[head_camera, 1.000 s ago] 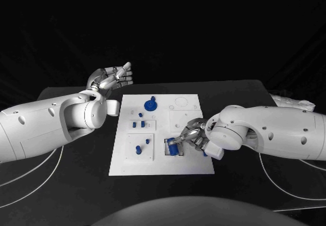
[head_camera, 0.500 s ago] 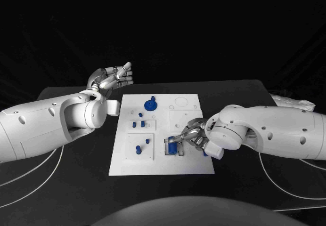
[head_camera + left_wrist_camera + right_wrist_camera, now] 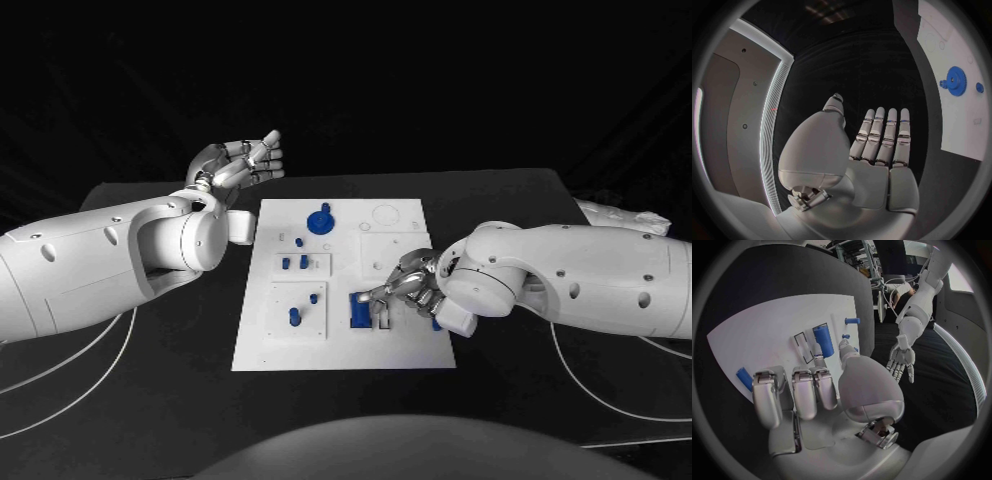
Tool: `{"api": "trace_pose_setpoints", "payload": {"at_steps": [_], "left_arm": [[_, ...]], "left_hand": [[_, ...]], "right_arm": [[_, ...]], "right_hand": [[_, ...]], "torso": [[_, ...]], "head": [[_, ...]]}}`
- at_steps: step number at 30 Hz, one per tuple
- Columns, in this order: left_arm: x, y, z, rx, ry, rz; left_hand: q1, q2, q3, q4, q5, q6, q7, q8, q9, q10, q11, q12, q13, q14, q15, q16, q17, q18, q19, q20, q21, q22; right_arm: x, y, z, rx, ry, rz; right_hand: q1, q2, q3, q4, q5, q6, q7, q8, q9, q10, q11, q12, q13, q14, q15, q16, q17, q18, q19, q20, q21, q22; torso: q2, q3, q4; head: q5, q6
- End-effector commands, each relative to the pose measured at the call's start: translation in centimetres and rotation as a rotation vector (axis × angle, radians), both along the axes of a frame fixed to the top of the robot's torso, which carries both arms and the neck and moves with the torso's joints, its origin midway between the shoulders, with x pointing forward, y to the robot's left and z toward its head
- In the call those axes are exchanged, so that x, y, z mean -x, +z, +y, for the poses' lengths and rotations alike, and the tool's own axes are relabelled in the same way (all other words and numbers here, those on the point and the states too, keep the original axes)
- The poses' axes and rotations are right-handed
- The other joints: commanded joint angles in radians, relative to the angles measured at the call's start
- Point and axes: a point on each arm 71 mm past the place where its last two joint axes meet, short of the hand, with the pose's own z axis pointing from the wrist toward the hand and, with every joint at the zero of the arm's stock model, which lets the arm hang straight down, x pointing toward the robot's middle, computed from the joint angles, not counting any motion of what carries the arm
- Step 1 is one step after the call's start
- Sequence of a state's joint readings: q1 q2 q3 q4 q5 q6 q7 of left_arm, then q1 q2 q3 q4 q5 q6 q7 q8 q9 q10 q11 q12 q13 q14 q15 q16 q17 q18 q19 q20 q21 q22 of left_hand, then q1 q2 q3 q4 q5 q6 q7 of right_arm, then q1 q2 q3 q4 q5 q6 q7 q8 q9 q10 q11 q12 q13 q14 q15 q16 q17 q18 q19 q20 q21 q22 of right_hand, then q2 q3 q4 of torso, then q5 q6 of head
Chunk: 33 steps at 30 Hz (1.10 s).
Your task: Assemble the parts on the task board
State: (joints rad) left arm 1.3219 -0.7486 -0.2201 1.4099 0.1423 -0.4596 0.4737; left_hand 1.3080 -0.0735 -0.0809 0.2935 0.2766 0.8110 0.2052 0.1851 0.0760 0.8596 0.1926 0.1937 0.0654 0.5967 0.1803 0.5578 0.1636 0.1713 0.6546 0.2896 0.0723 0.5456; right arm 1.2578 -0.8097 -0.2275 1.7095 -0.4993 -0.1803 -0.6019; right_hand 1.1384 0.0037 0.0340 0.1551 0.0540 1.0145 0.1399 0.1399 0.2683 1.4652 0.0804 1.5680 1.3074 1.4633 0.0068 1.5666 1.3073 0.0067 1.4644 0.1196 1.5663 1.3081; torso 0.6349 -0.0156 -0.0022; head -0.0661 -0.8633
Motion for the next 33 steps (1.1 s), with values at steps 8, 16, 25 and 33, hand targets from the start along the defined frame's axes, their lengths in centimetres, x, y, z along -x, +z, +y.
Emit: {"api": "trace_pose_setpoints", "payload": {"at_steps": [8,16,25,33], "left_arm": [[0.1,0.1,-0.3,0.012,-0.019,-0.004],[0.0,0.1,-0.2,0.012,-0.018,-0.003],[0.0,0.1,-0.3,0.013,-0.022,-0.001],[0.0,0.1,-0.3,0.012,-0.021,0.000]], "left_hand": [[-0.003,0.009,0.005,0.001,0.006,-0.007,0.025,0.003,-0.001,-0.009,0.000,0.005,-0.001,-0.007,0.002,0.003,-0.001,-0.004,0.002,0.000,-0.006,-0.001],[-0.003,0.010,0.005,0.001,0.008,-0.007,0.025,0.004,-0.001,-0.010,0.000,0.006,-0.001,-0.007,0.002,0.004,-0.002,-0.004,0.002,0.000,-0.006,-0.002],[-0.003,0.010,0.005,0.001,0.008,-0.007,0.025,0.004,-0.001,-0.010,0.000,0.006,-0.001,-0.007,0.002,0.004,-0.002,-0.004,0.002,0.000,-0.006,-0.002],[-0.001,0.013,0.006,0.001,0.009,-0.008,0.025,0.005,-0.001,-0.010,0.000,0.007,-0.001,-0.008,0.002,0.006,-0.004,-0.004,0.002,0.000,-0.006,-0.004]], "right_arm": [[0.1,0.5,-0.1,0.000,0.026,-0.080],[0.4,1.4,-0.1,0.037,0.102,-0.171],[0.8,1.2,-0.1,0.099,0.202,-0.147],[1.0,0.5,0.1,0.132,0.238,-0.134]], "right_hand": [[-0.002,0.029,-0.091,0.040,-0.001,-0.024,-0.045,0.214,0.240,0.106,-0.047,0.003,0.263,0.107,-0.046,0.004,0.263,-0.007,0.106,-0.039,0.004,0.263],[0.034,0.059,-0.134,0.042,0.000,-0.152,-0.075,0.500,0.595,0.106,-0.074,0.003,0.263,0.107,-0.064,0.004,0.263,-0.007,0.106,-0.063,0.004,0.263],[0.042,0.081,-0.140,0.048,-0.003,-0.139,-0.096,0.573,0.692,0.106,-0.095,0.003,0.263,0.107,-0.079,0.004,0.263,-0.007,0.106,-0.076,0.004,0.263],[0.038,0.116,-0.133,0.061,-0.001,-0.137,-0.105,0.591,0.728,0.106,-0.104,0.003,0.263,0.107,-0.086,0.004,0.263,-0.007,0.106,-0.083,0.004,0.263]], "torso": [[0.000,0.0007,-0.0008],[0.001,0.0008,-0.0018],[0.001,0.0007,-0.0007],[0.000,0.0010,-0.0003]], "head": [[0.002,0.003],[0.003,-0.001],[0.004,-0.006],[0.004,-0.009]]}}
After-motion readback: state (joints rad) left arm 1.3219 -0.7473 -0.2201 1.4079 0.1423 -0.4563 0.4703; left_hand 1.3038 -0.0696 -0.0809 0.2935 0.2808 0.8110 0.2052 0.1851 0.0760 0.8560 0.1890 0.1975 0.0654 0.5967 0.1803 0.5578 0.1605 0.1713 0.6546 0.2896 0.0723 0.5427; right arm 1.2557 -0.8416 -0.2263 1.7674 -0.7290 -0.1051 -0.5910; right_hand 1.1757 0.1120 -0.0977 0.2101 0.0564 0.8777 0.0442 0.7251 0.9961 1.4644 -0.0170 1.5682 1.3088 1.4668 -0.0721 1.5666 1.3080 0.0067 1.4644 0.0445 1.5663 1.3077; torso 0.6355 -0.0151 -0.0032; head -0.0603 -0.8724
